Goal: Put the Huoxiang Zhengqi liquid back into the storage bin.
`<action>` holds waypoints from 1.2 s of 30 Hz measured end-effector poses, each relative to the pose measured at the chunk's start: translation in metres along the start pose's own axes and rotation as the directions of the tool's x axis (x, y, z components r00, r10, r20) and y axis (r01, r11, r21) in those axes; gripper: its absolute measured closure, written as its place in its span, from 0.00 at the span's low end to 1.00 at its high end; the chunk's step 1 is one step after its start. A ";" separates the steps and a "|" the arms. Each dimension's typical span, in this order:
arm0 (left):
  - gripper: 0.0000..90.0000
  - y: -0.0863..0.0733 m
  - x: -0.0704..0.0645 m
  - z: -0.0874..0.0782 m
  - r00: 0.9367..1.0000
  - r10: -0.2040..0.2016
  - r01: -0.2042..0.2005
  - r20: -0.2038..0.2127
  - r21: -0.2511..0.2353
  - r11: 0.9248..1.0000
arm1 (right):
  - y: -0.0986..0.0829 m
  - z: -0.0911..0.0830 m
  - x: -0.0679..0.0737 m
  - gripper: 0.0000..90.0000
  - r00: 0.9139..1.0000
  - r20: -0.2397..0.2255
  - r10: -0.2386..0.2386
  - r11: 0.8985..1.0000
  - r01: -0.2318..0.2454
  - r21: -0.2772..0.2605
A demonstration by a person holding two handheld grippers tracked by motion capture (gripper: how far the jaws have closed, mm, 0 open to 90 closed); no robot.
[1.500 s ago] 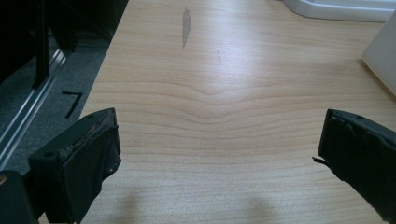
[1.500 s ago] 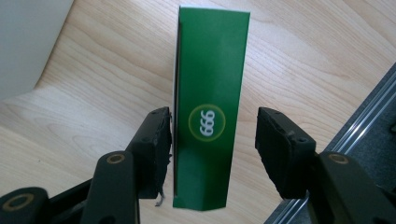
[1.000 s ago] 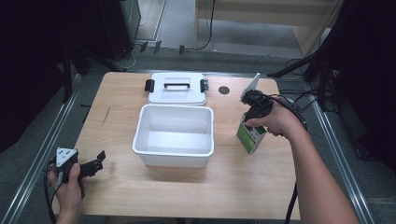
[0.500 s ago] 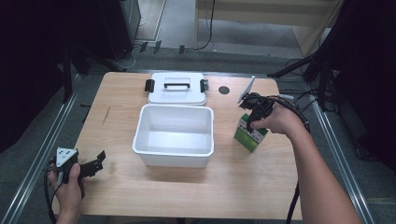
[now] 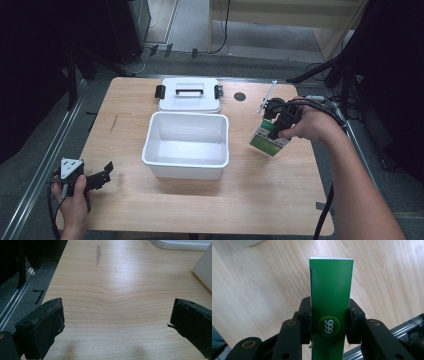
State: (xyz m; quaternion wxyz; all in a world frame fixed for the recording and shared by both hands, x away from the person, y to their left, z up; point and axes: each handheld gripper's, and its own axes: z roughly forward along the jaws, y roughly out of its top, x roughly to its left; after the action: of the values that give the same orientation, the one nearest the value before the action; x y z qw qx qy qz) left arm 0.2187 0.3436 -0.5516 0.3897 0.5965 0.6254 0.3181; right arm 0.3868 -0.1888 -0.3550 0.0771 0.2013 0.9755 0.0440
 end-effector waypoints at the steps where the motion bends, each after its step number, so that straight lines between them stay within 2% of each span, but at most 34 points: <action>1: 0.00 0.000 0.000 0.000 1.000 -0.001 0.001 0.003 0.000 1.000 | 0.000 -0.002 0.001 0.72 1.000 0.000 -0.020 1.000 0.020 -0.001; 4: 0.00 0.000 0.000 0.000 1.000 0.001 -0.001 0.002 0.002 1.000 | 0.000 -0.013 0.005 0.72 0.994 -0.026 -0.106 0.994 0.106 -0.021; 6: 0.00 0.000 0.000 0.000 1.000 0.000 0.000 0.004 0.003 1.000 | 0.000 -0.015 0.006 0.72 0.992 -0.028 -0.121 0.992 0.120 -0.029; 7: 0.00 0.000 0.000 0.000 1.000 -0.001 0.001 0.004 0.003 1.000 | 0.001 -0.023 0.009 0.72 0.985 -0.021 -0.172 0.984 0.171 -0.048; 9: 0.00 0.000 0.000 0.000 1.000 0.000 0.000 0.004 0.003 1.000 | 0.002 -0.030 0.011 0.72 0.978 -0.019 -0.208 0.977 0.207 -0.060; 13: 0.00 0.000 0.000 0.000 1.000 0.001 -0.001 0.003 0.004 1.000 | 0.005 -0.042 0.016 0.72 0.969 -0.024 -0.247 0.967 0.244 -0.078; 15: 0.00 0.000 0.000 0.000 1.000 0.001 -0.001 0.003 0.004 1.000 | 0.007 -0.048 0.019 0.72 0.960 -0.032 -0.277 0.958 0.273 -0.093; 17: 0.00 0.000 0.000 0.000 1.000 0.001 -0.001 0.001 0.003 1.000 | 0.010 -0.056 0.021 0.72 0.955 -0.040 -0.293 0.951 0.287 -0.113; 18: 0.00 0.000 0.000 0.000 1.000 0.000 0.000 0.002 0.004 1.000 | 0.012 -0.059 0.022 0.72 0.957 -0.038 -0.287 0.953 0.281 -0.112; 19: 0.00 0.000 0.000 0.000 1.000 0.000 0.000 0.002 0.003 1.000 | 0.014 -0.062 0.022 0.72 0.953 -0.036 -0.300 0.949 0.294 -0.116; 20: 0.00 0.000 0.000 0.000 1.000 0.000 0.000 0.002 0.003 1.000 | 0.014 -0.062 0.022 0.72 0.953 -0.036 -0.300 0.949 0.294 -0.116; 25: 0.00 0.000 0.000 0.000 1.000 0.001 -0.001 0.003 0.003 1.000 | 0.027 -0.077 0.027 0.72 0.946 -0.020 -0.324 0.943 0.321 -0.091; 30: 0.00 0.000 0.000 0.000 1.000 0.003 -0.003 0.006 0.009 1.000 | 0.035 -0.086 0.029 0.72 0.945 -0.022 -0.326 0.942 0.322 -0.095; 32: 0.00 0.000 0.000 0.000 1.000 0.001 -0.001 0.006 0.010 1.000 | 0.039 -0.091 0.030 0.72 0.942 -0.018 -0.336 0.938 0.333 -0.096; 34: 0.00 0.000 0.000 0.000 1.000 0.001 -0.001 0.006 0.010 1.000 | 0.046 -0.097 0.033 0.72 0.943 -0.019 -0.332 0.939 0.328 -0.101; 35: 0.00 0.000 0.000 0.000 1.000 0.002 -0.002 0.006 0.010 1.000 | 0.049 -0.098 0.033 0.72 0.938 -0.013 -0.346 0.933 0.343 -0.108; 36: 0.00 0.000 0.000 0.000 1.000 0.001 -0.001 0.006 0.009 1.000 | 0.051 -0.099 0.033 0.72 0.938 -0.013 -0.347 0.933 0.343 -0.107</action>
State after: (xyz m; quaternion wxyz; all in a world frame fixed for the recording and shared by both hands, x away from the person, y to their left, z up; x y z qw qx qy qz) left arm 0.2189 0.3434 -0.5513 0.3887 0.5997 0.6253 0.3136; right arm 0.3594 -0.1343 -0.2561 0.0783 0.0221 0.9932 0.0830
